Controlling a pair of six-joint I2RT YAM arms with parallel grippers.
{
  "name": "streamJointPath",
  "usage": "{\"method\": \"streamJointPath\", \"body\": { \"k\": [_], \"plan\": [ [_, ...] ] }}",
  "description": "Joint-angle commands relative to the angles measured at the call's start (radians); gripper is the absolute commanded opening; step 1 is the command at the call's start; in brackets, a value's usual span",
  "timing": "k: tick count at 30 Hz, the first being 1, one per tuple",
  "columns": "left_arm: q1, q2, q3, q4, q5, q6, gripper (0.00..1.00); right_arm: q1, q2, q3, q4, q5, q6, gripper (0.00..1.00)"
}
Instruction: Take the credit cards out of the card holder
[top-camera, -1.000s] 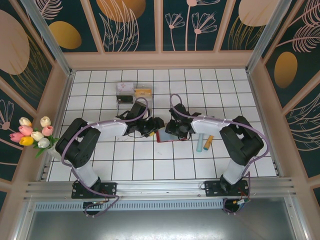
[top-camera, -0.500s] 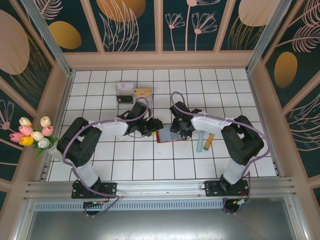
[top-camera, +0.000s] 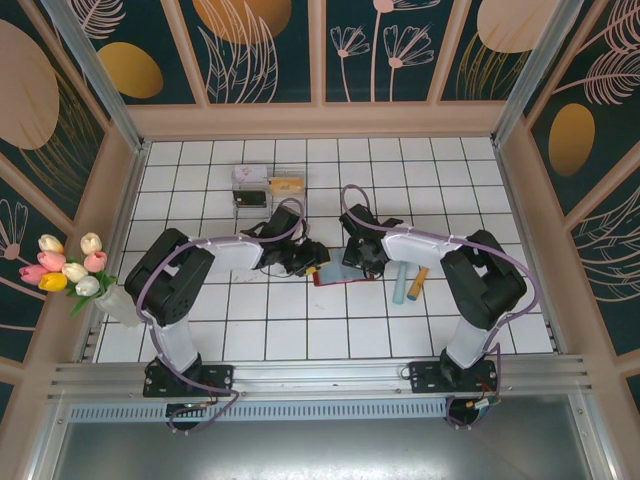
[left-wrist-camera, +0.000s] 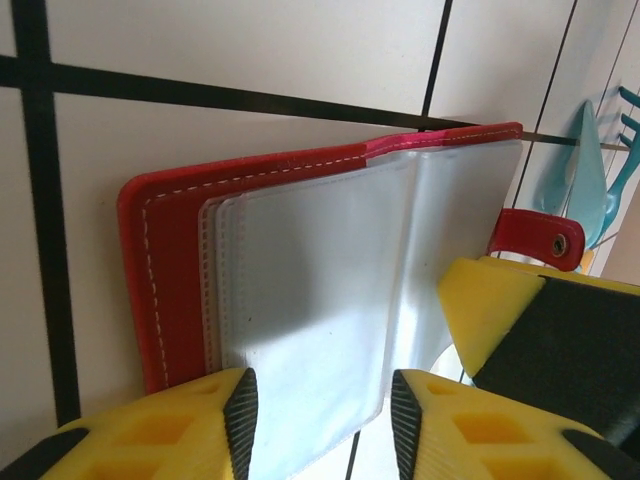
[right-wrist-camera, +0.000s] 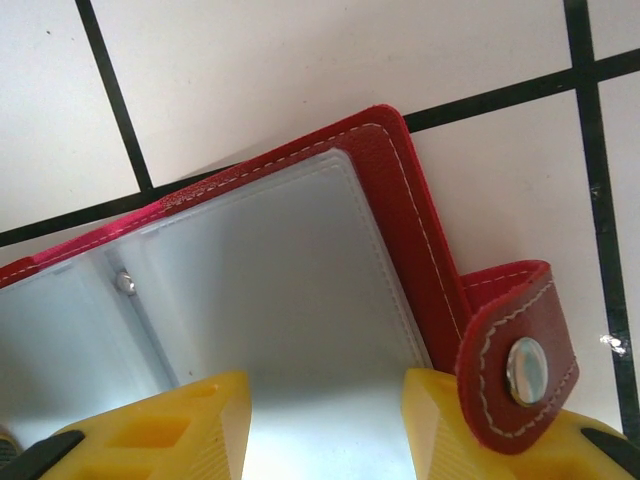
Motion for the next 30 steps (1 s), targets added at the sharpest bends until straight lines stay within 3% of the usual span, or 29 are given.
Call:
{"method": "streamJointPath", "body": {
  "k": [1,14,23,30],
  "plan": [
    [-0.008,0.015,0.028,-0.049,-0.017,0.011,0.47,0.001,0.036,-0.029,0.005,-0.022,-0.001,0.47],
    [-0.008,-0.003,0.030,-0.126,-0.082,0.051,0.51,0.001,0.049,-0.041,0.010,-0.029,-0.005,0.46],
    [-0.009,-0.050,0.026,-0.135,-0.091,0.076,0.46,0.001,0.057,-0.044,0.020,-0.033,-0.005,0.46],
    [-0.010,-0.019,0.009,-0.082,-0.037,0.061,0.40,0.001,0.059,-0.048,0.026,-0.033,-0.006,0.46]
  ]
}}
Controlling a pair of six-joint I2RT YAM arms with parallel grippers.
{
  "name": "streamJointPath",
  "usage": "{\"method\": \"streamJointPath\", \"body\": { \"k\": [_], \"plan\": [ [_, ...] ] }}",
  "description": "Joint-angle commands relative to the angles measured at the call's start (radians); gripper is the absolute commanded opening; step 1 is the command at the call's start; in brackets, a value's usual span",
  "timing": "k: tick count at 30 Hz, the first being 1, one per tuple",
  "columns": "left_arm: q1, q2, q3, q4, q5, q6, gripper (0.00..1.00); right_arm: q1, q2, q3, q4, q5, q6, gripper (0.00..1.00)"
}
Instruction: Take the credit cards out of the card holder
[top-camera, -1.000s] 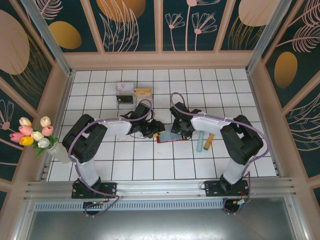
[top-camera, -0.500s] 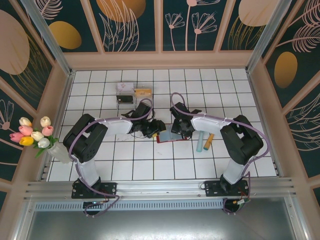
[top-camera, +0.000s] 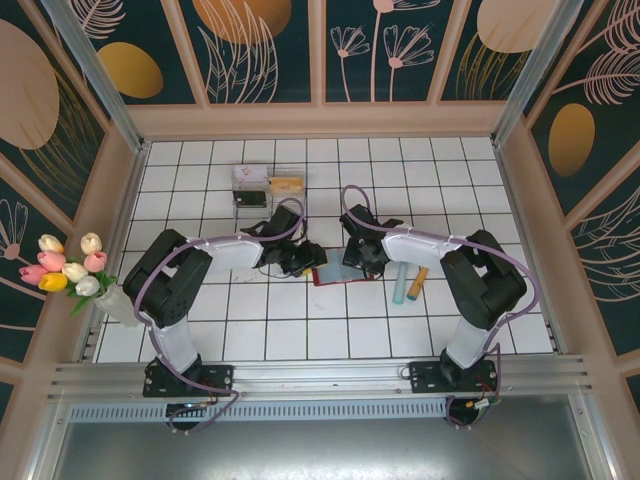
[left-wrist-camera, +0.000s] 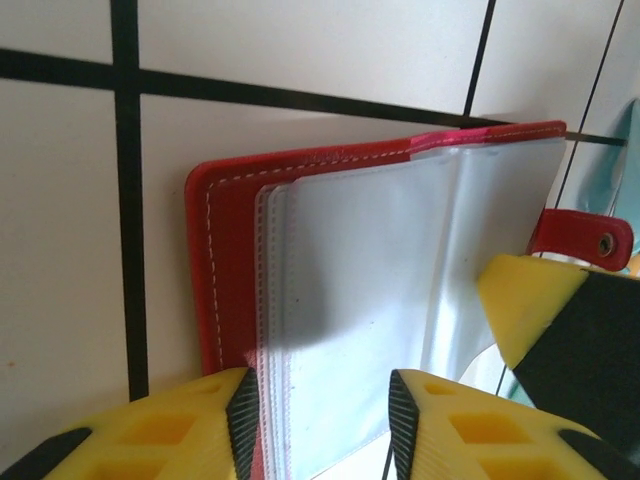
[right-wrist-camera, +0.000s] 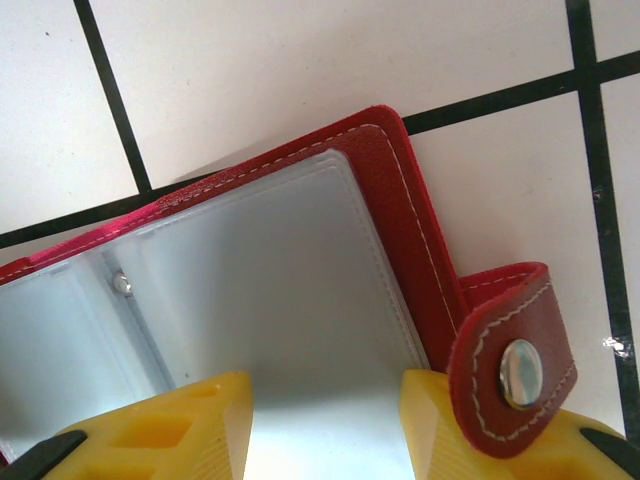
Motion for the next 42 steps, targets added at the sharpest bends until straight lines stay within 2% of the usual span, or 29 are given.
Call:
{"method": "streamJointPath", "body": {
  "k": [1,4,6,7,11,18,29,42],
  "plan": [
    [-0.006,0.010,0.002,0.008,0.023,0.015,0.40,0.001,0.057,-0.042,0.016,-0.033,-0.005,0.46],
    [-0.007,0.028,0.017,0.004,0.030,0.020,0.37,0.001,0.061,-0.044,0.018,-0.033,-0.006,0.46],
    [-0.006,0.036,0.017,0.014,0.044,0.019,0.26,0.001,0.062,-0.044,0.020,-0.033,-0.007,0.46],
    [-0.009,0.042,0.017,0.016,0.048,0.019,0.24,0.001,0.062,-0.044,0.019,-0.033,-0.006,0.46],
    [-0.009,0.054,0.017,0.015,0.049,0.019,0.26,0.001,0.061,-0.047,0.020,-0.034,-0.006,0.46],
    [-0.012,0.058,0.017,0.010,0.032,0.011,0.35,0.001,0.062,-0.047,0.026,-0.033,-0.006,0.46],
    [-0.031,0.104,0.113,0.020,0.074,0.030,0.32,0.001,0.035,-0.066,0.047,-0.081,-0.001,0.45],
    [-0.031,0.084,0.092,0.185,0.191,0.014,0.30,-0.034,-0.116,-0.127,0.122,-0.115,0.041,0.41]
  ]
}}
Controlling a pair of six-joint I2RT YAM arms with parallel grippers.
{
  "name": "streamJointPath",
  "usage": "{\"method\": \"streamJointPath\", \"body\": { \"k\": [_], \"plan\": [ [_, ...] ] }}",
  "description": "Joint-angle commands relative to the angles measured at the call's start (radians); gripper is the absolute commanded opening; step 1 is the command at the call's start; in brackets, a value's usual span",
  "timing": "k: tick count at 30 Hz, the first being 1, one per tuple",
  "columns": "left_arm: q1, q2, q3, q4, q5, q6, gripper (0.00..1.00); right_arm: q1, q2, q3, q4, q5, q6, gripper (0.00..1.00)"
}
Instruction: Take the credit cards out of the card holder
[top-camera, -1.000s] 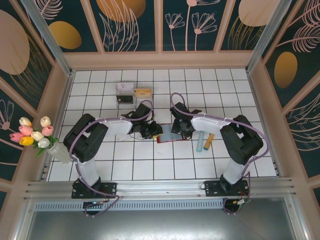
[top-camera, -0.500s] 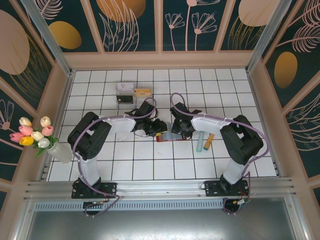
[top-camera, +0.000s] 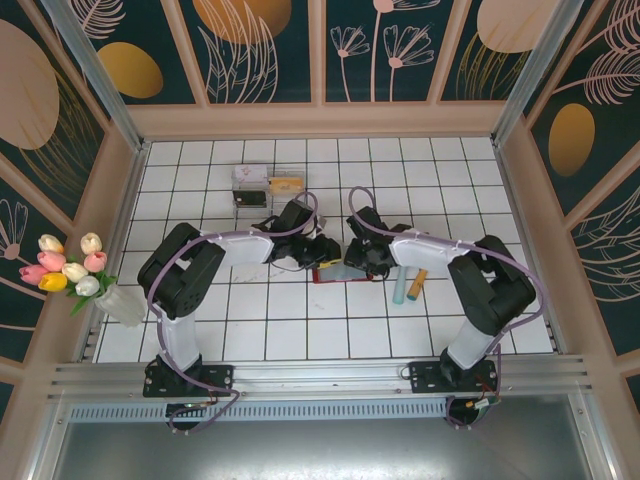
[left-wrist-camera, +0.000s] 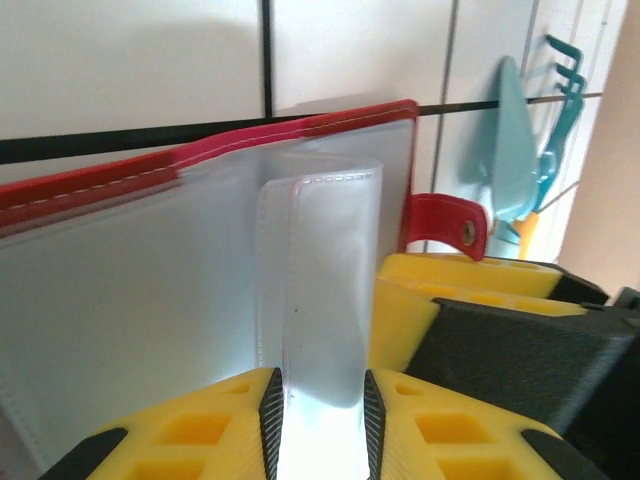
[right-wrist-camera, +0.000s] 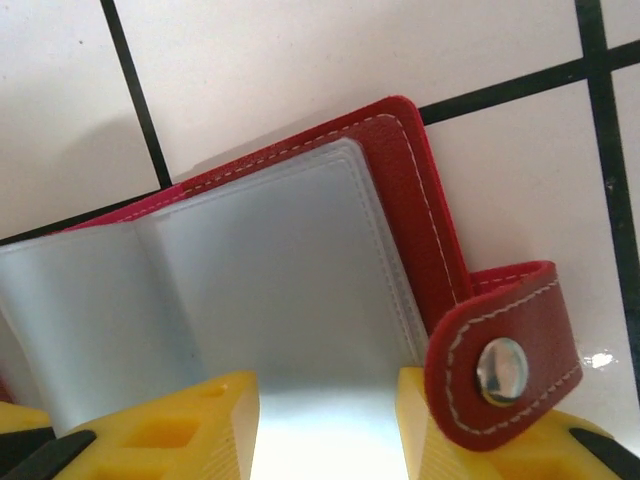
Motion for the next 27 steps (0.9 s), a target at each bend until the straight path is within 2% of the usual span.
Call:
{"method": "streamJointPath", "body": {
  "k": [1,14,18,23,27],
  "plan": [
    [-0.005,-0.007,-0.001,0.067,0.046,-0.001,0.30,-0.014,-0.060,-0.043,0.024,-0.050,0.034,0.40],
    [-0.005,-0.029,0.029,0.061,0.063,0.013,0.30,-0.044,-0.219,-0.088,0.038,-0.018,0.055,0.37],
    [-0.005,-0.049,0.051,-0.065,-0.024,0.073,0.34,-0.055,-0.236,-0.093,0.035,-0.019,0.049,0.39],
    [-0.004,-0.067,0.040,-0.113,-0.075,0.093,0.38,-0.048,-0.208,-0.091,0.050,-0.076,0.019,0.39],
    [-0.002,-0.090,0.058,-0.220,-0.186,0.130,0.42,-0.032,-0.202,-0.072,0.040,-0.066,0.011,0.39]
  ]
}}
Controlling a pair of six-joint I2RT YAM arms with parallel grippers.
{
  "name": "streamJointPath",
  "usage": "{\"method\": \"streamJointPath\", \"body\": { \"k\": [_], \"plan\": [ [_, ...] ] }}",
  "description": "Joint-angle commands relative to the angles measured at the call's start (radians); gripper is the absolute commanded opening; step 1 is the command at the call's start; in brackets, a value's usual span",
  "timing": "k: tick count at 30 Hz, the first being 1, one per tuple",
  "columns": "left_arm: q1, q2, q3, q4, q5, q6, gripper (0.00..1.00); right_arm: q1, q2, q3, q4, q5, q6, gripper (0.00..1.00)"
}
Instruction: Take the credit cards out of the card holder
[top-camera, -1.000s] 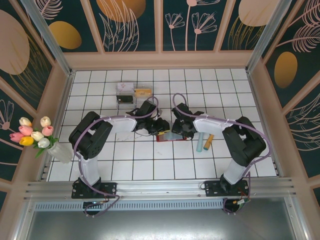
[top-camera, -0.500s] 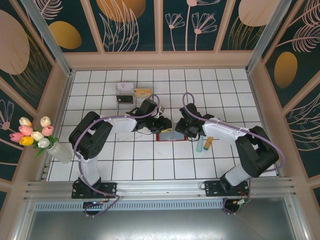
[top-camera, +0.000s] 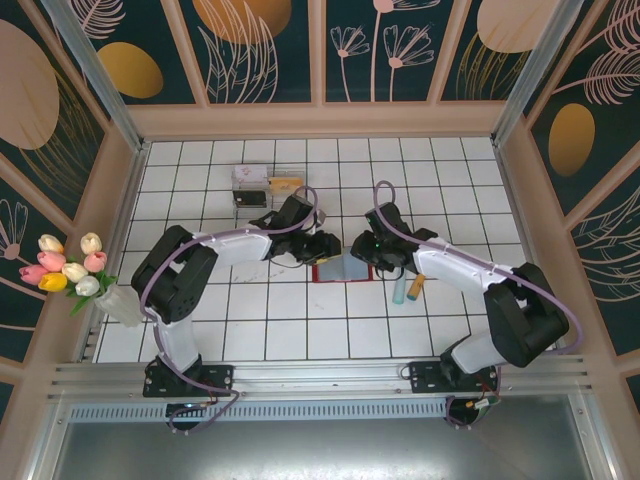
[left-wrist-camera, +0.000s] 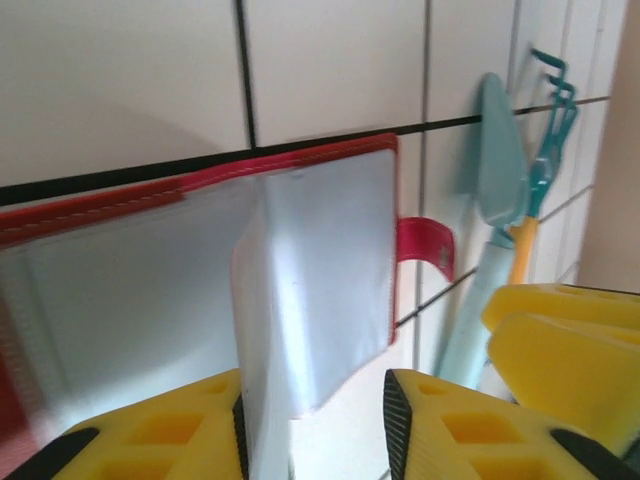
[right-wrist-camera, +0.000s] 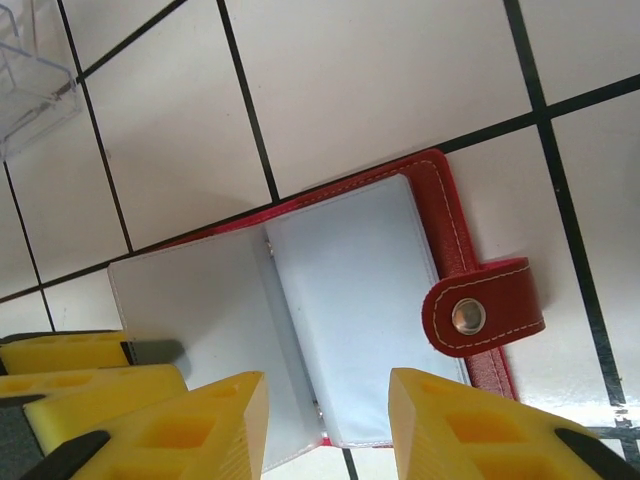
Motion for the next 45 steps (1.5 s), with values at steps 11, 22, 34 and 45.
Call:
{"method": "streamJointPath", "body": {
  "k": [11,22,34,45],
  "plan": [
    [0.099,-0.255,0.102,-0.337,-0.443,0.148,0.72,-0.021,-0.176,0.080,-0.095,0.275,-0.136,0.59],
    [0.196,-0.498,0.046,-0.284,-0.932,0.344,0.99,-0.144,-0.397,0.059,0.020,0.604,-0.362,0.88],
    [0.336,-0.606,-0.301,0.198,-1.198,0.532,0.99,-0.385,-0.403,-0.139,0.324,0.748,-0.555,0.99],
    [0.419,-0.628,-0.568,0.595,-1.205,0.725,0.99,-0.608,-0.439,-0.525,0.802,0.584,-0.607,0.99]
  ]
}}
